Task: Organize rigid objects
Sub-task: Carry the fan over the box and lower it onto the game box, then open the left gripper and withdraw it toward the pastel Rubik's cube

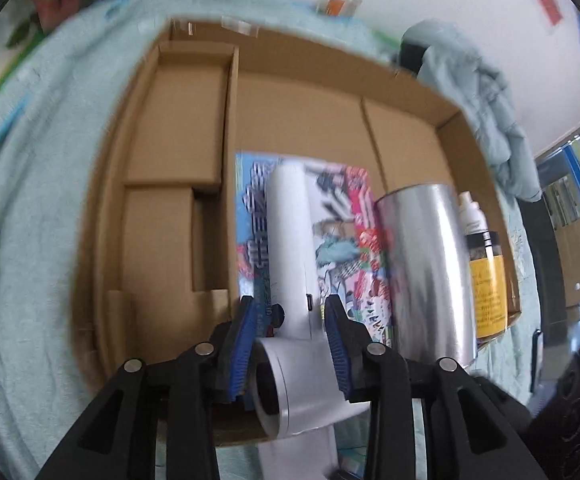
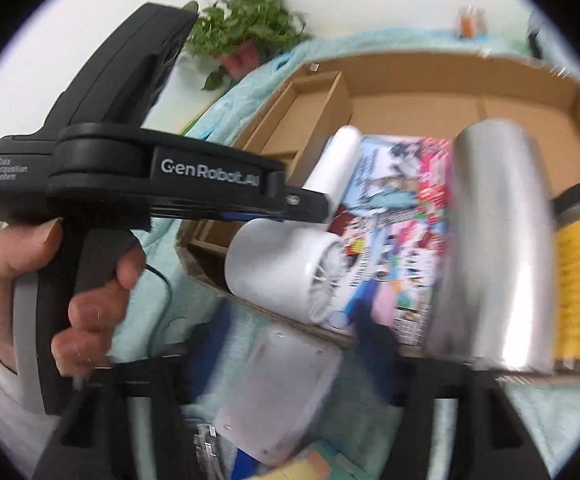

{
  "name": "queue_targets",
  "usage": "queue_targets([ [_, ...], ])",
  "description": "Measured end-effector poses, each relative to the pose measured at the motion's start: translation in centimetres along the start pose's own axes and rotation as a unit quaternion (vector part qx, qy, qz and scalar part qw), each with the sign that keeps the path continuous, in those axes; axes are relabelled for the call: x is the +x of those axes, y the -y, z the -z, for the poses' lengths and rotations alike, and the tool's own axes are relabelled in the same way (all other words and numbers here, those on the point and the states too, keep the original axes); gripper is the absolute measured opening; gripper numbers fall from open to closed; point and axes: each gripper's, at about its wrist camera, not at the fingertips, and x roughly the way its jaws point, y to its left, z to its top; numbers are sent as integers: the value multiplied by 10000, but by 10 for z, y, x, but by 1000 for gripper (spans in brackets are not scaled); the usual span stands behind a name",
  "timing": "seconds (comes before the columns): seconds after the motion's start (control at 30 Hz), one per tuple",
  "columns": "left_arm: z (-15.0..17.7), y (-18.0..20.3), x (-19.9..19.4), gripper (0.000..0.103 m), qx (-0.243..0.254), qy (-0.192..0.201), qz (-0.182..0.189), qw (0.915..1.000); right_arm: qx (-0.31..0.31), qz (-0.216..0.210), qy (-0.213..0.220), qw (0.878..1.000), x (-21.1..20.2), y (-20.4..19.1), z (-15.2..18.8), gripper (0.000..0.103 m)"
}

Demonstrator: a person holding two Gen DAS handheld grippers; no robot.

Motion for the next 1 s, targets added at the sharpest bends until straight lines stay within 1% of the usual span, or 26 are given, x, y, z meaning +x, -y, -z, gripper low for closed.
queue_targets([
  [0.03,9,5,-16,54,111,365,-91,9992,-63,214,224,9995,-13,-7,6,82],
  [0.07,17,9,-29,63,217,683,-163,9973,-114,400,400,9983,-24,-9,16,82],
  [0.1,31,16,-48,83,354,1188,-295,9918,-154,559,537,9969,-33,-11,24,82],
  [0.13,42,23,-61,98,447,1551,-400,9861,-191,776,705,9943,-44,-12,34,82],
  [0.17,58,27,-76,103,586,1954,-540,9775,-198,951,820,9919,-52,-13,43,82],
  [0.2,73,31,-88,102,695,2277,-663,9690,-182,1074,886,9901,-57,-13,50,82],
  [0.23,89,35,-97,102,807,2515,-801,9612,-149,1172,923,9887,-63,-13,58,82],
  [0.27,102,39,-102,102,862,2614,-939,9568,-134,1245,916,9879,-68,-12,67,82],
  [0.33,126,43,-106,102,814,2677,-1166,9529,-148,1312,875,9874,-76,-10,83,81],
  [0.37,139,43,-107,100,774,2719,-1190,9518,-136,1333,848,9873,-78,-9,90,72],
  [0.4,152,43,-108,75,719,2735,-1166,9521,-103,1356,854,9870,-79,-5,93,42],
  [0.43,162,43,-107,15,697,2650,-1132,9550,-68,1419,830,9864,-81,-3,96,27],
  [0.47,169,44,-102,0,682,2329,-1096,9639,-72,1505,790,9854,-83,-3,99,15],
  [0.5,177,43,-100,4,635,2176,-1052,9683,-90,1519,801,9851,-85,-4,101,15],
  [0.53,185,42,-100,5,595,2142,-1020,9696,-99,1450,850,9857,-86,-4,100,15],
  [0.57,195,42,-101,7,580,2108,-1193,9685,-119,1341,903,9868,-91,-5,104,23],
  [0.6,198,42,-102,29,569,2039,-1340,9681,-173,1286,904,9874,-92,-6,105,52],
  [0.63,203,41,-103,53,501,1938,-1382,9700,-264,1251,925,9875,-94,-8,107,72],
  [0.67,207,38,-106,100,352,1914,-1345,9716,-341,1172,1005,9874,-96,-10,109,93],
  [0.7,216,35,-115,101,166,2151,-1210,9689,-378,1051,1126,9873,-101,-12,112,93],
  [0.73,220,31,-121,102,52,2296,-1113,9669,-397,997,1155,9875,-101,-13,112,93],
  [0.77,225,27,-126,102,-42,2313,-1050,9672,-424,970,1160,9876,-102,-15,114,93],
  [0.8,229,26,-129,102,-78,2215,-1035,9696,-459,956,1148,9877,-103,-17,116,93],
  [0.87,230,21,-135,102,-115,2107,-1162,9705,-485,968,1107,9879,-104,-19,119,93],
  [0.93,232,16,-153,102,-77,2166,-1364,9667,-468,887,1037,9895,-104,-22,120,93],
  [1.0,239,17,-185,102,85,2403,-1595,9575,-396,777,986,9913,-104,-29,119,93],
])
